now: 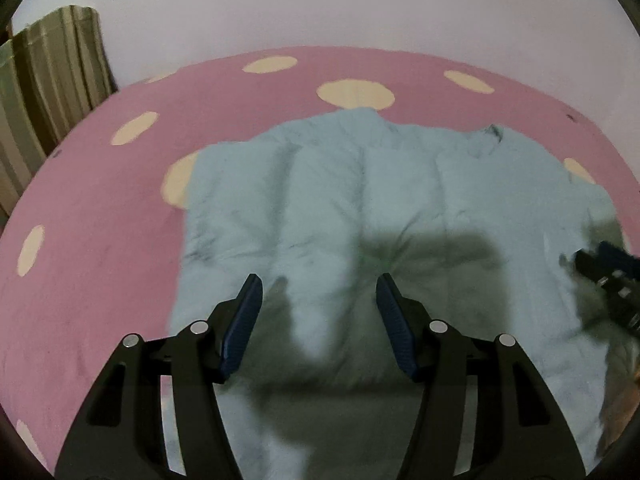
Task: Fold large clothes
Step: 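Open both grippers and move them to the jacket hem, then grasp the jacket hem with both grippers and lift it toward the collar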
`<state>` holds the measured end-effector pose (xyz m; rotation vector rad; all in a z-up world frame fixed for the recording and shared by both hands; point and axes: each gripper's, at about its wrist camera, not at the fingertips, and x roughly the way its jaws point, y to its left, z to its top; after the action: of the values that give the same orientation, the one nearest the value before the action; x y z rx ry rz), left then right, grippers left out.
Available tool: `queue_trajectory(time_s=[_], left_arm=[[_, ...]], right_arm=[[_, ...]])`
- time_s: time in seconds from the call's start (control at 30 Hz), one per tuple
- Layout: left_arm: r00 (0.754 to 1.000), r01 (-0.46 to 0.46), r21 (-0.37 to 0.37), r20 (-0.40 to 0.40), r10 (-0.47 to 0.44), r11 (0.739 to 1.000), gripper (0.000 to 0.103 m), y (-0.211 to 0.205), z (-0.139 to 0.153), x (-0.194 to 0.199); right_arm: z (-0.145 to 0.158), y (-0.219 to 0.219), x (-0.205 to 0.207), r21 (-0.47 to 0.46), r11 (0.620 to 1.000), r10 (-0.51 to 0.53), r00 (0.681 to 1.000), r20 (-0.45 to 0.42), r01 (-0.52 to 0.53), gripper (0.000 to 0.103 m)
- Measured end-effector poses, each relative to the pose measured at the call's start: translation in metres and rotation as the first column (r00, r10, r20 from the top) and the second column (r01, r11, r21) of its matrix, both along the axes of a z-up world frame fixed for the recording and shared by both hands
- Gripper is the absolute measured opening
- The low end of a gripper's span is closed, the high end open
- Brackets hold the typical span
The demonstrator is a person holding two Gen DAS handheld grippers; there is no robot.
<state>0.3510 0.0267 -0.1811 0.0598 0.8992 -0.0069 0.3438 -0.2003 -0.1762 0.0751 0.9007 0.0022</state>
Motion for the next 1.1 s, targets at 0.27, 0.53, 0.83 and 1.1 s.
queue_trajectory(time_s=[0.27, 0.53, 0.83, 1.1], left_arm=[[0.997, -0.075, -0.088, -0.025, 0.073, 0.993, 0.071, 0.072, 0.006, -0.119], [0.984, -0.112, -0.229, -0.163, 0.075, 0.967, 0.071, 0.112, -0.019, -0.222], [0.99, -0.053, -0.311, -0.14, 0.009, 0.949, 0.066, 0.115, -0.021, -0.272], [0.991, -0.04, -0.359, -0.135, -0.009, 0.932, 0.045, 0.117, -0.026, -0.279]], right_arm=[[0.008, -0.051, -0.12, -0.013, 0.999, -0.051, 0.998, -0.025, 0.05, 0.068], [-0.017, -0.092, -0.235, 0.047, 0.989, -0.132, 0.984, -0.118, 0.138, 0.068], [-0.036, -0.092, -0.286, 0.126, 0.982, -0.124, 0.981, -0.147, 0.143, 0.072], [-0.037, -0.089, -0.3, 0.137, 0.981, -0.116, 0.984, -0.135, 0.135, 0.063]])
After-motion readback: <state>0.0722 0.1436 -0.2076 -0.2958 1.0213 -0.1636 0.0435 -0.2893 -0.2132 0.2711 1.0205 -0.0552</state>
